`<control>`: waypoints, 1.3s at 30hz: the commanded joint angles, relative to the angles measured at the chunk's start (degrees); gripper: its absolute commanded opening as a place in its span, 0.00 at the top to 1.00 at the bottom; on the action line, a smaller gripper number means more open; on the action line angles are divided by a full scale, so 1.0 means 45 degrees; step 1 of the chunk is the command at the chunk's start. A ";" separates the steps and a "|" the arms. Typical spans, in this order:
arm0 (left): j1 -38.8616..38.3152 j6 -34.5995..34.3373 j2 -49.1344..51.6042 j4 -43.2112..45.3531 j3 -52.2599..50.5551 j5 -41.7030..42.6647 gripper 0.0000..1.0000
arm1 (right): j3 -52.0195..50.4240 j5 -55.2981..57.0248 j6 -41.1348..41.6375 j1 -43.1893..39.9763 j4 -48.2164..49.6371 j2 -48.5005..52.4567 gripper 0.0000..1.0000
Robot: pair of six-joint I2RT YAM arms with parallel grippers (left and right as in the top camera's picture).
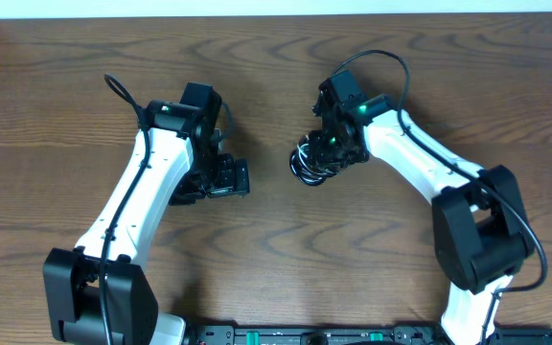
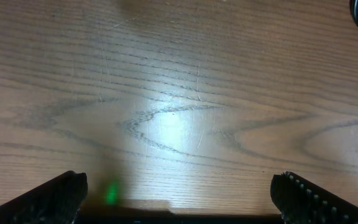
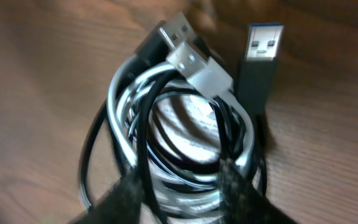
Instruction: Untangle cables
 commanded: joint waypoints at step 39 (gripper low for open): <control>-0.0039 -0.0976 0.0117 0.0520 0.0126 0.3993 0.01 | 0.2671 -0.7820 0.1243 -0.0432 -0.1073 -0.1715 0.98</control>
